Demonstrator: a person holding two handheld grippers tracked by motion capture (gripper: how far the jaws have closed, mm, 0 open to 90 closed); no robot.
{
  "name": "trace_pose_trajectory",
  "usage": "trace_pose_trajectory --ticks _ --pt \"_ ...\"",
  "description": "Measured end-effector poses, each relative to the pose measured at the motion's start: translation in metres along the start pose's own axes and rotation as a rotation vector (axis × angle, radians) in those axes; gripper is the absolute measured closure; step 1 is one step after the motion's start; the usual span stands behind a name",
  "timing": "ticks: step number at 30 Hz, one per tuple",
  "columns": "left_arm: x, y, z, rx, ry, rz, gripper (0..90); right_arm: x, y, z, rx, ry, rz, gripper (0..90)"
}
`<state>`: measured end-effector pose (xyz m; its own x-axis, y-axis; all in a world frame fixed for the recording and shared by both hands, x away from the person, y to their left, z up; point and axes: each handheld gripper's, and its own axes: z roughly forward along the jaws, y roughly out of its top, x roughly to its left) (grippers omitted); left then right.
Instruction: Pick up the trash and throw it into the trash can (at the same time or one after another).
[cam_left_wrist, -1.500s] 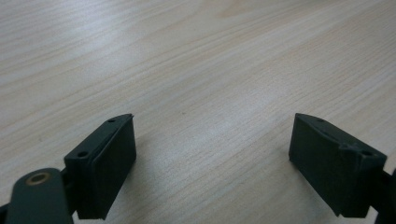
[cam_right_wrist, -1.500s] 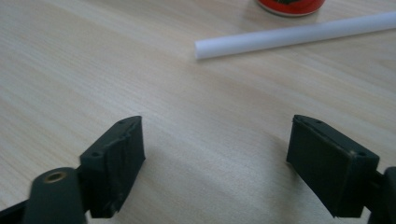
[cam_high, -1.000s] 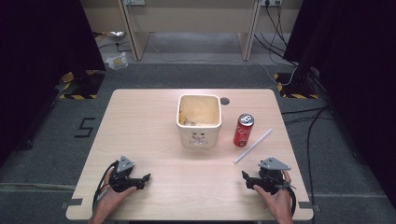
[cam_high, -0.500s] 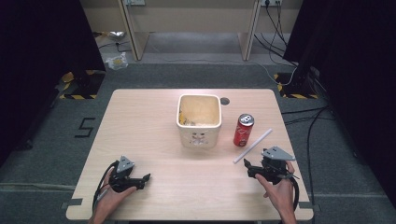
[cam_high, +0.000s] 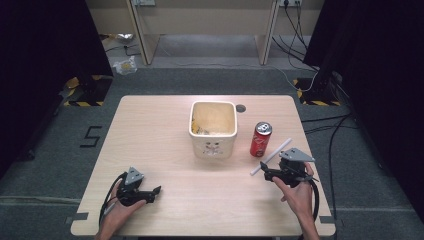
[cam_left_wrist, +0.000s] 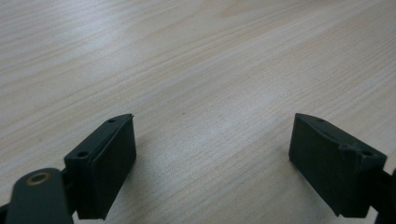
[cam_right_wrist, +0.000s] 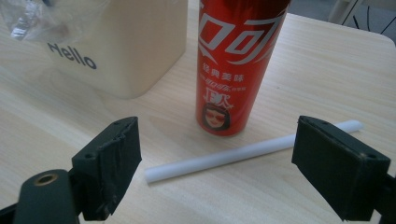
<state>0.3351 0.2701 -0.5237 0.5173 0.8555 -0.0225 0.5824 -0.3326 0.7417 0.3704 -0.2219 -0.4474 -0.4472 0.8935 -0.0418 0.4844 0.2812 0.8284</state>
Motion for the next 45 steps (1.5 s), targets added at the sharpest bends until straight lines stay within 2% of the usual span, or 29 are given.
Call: trace_pose_trajectory --ticks 18,22,32,39,45 --pt "0.000 0.000 0.000 -0.001 0.000 -0.001 14.0 -0.004 0.023 0.031 -0.005 -0.002 0.011 15.6" --pt "0.000 0.000 0.000 0.000 0.000 0.000 14.0 -0.008 0.022 0.042 0.000 -0.002 0.030 15.9" --pt "0.000 0.000 0.000 0.000 0.000 0.000 14.0 -0.014 0.019 0.063 0.018 -0.002 0.039 18.0" --pt "0.000 0.000 0.000 -0.001 0.000 -0.001 14.0 -0.013 0.025 0.075 0.020 0.004 0.041 18.3" --pt "0.000 0.000 0.000 0.000 0.000 0.000 14.0 -0.013 0.022 0.082 0.034 0.007 0.046 19.7"
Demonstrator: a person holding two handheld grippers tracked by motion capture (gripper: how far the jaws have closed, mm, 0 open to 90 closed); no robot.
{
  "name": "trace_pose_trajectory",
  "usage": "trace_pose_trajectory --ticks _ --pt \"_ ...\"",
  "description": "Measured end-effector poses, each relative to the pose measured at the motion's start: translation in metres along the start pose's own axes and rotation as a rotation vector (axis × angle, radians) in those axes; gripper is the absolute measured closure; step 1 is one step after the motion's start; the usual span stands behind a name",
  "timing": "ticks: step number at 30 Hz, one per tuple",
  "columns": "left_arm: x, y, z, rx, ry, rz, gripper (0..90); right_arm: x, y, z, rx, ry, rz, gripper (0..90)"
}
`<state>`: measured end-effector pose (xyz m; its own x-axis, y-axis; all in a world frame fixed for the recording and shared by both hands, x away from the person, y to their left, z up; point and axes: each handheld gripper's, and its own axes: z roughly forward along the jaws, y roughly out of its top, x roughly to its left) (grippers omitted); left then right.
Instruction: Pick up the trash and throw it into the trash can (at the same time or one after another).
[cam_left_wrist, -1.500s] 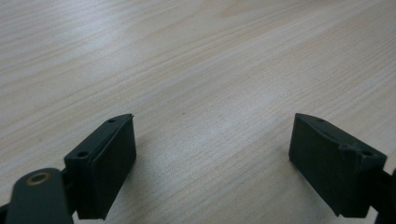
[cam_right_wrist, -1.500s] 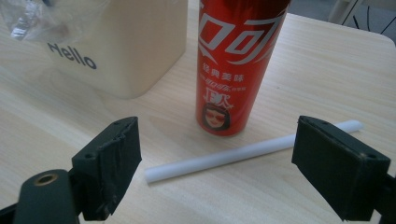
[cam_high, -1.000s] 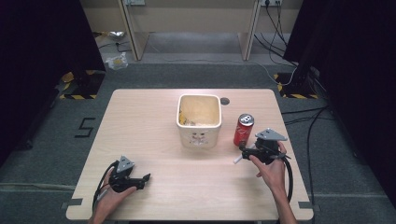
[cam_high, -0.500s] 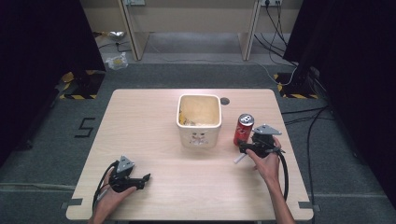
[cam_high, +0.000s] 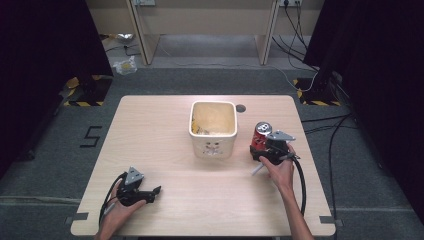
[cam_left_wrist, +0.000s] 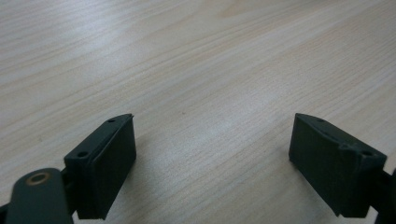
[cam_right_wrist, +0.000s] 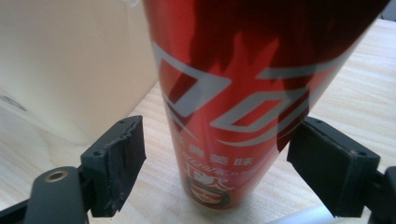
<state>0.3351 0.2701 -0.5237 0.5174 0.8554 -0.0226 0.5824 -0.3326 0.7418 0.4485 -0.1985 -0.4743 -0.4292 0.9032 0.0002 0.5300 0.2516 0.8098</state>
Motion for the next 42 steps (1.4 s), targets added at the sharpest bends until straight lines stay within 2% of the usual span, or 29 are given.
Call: trace_pose_trajectory --ticks 8,12,17,26,31,37,42 --pt "0.000 0.000 0.000 -0.001 0.000 0.000 14.0 -0.003 -0.002 0.009 -0.002 -0.003 0.004 26.6" --pt "0.000 0.000 0.000 0.002 -0.001 0.000 14.0 -0.003 -0.003 0.010 -0.005 0.002 0.000 33.3" --pt "0.000 0.000 0.000 0.000 0.000 -0.001 14.0 -0.002 -0.002 0.008 0.000 0.004 -0.008 33.6" --pt "0.000 0.000 0.000 0.000 0.000 -0.001 14.0 0.000 0.006 -0.004 -0.032 0.013 -0.016 33.7" --pt "0.000 0.000 0.000 0.001 0.000 0.000 14.0 -0.002 0.011 -0.016 -0.050 0.014 0.003 33.8" --pt "0.000 0.000 0.000 0.000 0.000 0.000 14.0 -0.002 0.025 -0.029 -0.087 0.014 0.007 33.8" --pt "0.000 0.000 0.000 -0.001 0.000 -0.001 14.0 0.001 0.035 -0.036 -0.088 0.033 0.006 33.8"
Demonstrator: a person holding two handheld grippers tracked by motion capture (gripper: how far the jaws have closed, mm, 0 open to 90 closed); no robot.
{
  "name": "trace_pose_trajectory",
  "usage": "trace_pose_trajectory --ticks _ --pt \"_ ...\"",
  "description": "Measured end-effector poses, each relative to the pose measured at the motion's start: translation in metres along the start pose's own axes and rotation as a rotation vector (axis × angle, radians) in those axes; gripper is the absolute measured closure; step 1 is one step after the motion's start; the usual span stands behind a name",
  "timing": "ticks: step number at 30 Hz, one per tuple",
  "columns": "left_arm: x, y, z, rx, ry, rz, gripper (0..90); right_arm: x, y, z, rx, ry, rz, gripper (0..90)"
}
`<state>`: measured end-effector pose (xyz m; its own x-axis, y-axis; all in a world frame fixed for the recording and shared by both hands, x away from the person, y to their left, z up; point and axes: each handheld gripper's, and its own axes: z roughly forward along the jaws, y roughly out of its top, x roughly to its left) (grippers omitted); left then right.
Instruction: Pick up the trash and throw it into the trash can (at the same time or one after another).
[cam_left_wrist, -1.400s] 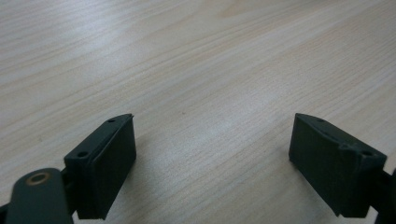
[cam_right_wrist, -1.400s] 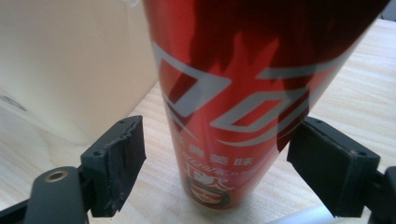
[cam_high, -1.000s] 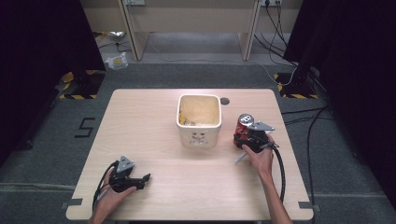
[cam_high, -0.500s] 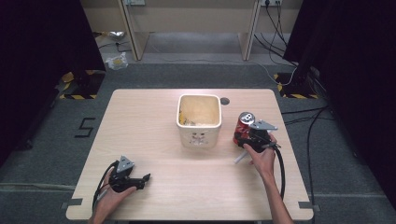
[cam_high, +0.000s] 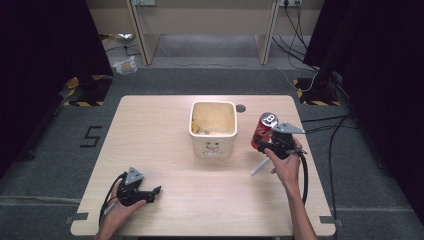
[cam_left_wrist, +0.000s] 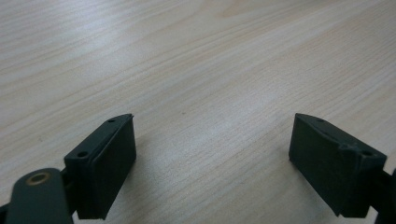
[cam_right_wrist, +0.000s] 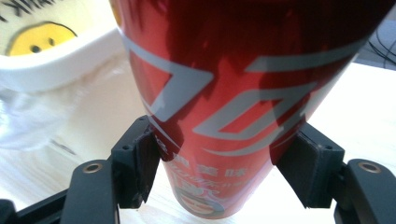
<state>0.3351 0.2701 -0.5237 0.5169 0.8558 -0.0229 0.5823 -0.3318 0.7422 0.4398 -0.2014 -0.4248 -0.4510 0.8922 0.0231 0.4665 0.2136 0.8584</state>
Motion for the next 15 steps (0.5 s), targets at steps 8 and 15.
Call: trace_pose_trajectory --ticks 8,15 --pt "0.000 0.000 0.000 0.000 0.000 0.000 14.0 0.006 0.017 -0.006 -0.009 0.018 -0.015 33.8" --pt "0.000 0.000 0.000 0.001 0.000 0.000 14.0 0.008 0.029 -0.009 -0.016 0.022 -0.013 33.9"
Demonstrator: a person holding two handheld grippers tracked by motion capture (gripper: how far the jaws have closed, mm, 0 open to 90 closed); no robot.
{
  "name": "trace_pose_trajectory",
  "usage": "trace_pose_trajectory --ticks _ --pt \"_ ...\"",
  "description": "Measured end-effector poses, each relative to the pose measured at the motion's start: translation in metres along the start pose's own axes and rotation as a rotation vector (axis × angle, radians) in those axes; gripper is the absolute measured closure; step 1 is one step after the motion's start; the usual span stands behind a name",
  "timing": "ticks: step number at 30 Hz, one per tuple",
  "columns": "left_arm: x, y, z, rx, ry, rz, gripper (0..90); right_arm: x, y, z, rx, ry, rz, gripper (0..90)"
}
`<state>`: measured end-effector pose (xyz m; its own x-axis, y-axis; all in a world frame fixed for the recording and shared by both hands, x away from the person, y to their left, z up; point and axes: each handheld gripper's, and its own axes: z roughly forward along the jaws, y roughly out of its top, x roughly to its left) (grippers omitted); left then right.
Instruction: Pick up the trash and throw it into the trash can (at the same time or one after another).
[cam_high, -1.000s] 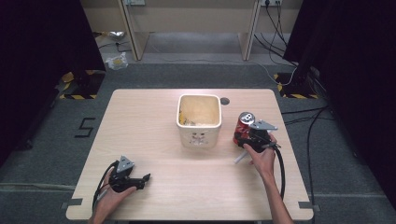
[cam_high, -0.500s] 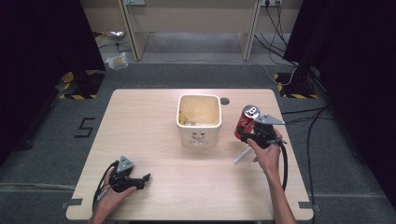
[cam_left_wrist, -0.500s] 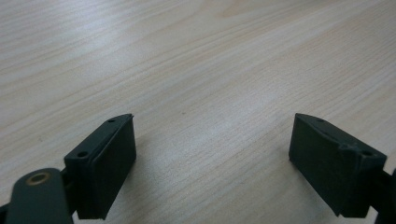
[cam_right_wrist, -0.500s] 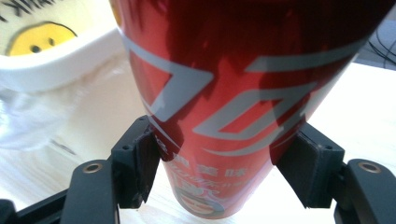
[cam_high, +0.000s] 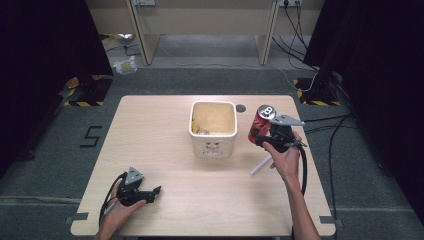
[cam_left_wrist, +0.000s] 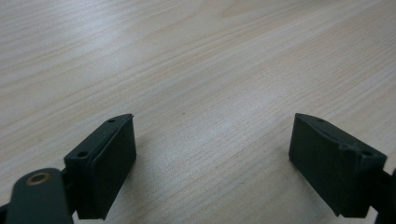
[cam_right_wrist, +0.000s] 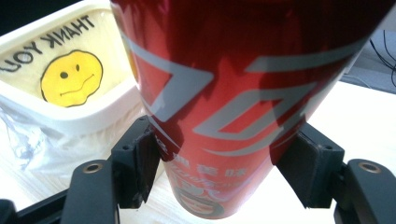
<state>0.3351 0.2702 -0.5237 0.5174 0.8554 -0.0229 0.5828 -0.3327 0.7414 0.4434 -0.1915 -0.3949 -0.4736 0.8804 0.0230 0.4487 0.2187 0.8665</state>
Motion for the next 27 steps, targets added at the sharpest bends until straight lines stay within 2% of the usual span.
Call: trace_pose_trajectory --ticks 5,14,20,27 --pt "0.000 0.000 0.000 0.001 -0.001 0.000 14.0 0.003 0.011 -0.004 -0.013 0.001 -0.011 33.9" --pt "0.000 0.000 0.000 -0.001 0.001 -0.001 14.0 0.007 0.029 -0.006 -0.001 -0.004 -0.022 33.9" --pt "0.000 0.000 0.000 -0.001 -0.001 -0.002 14.1 0.008 0.042 -0.002 0.007 0.006 -0.017 33.9" --pt "0.000 0.000 0.000 -0.001 -0.001 0.000 14.1 0.015 0.064 -0.003 -0.001 0.030 -0.039 33.9"
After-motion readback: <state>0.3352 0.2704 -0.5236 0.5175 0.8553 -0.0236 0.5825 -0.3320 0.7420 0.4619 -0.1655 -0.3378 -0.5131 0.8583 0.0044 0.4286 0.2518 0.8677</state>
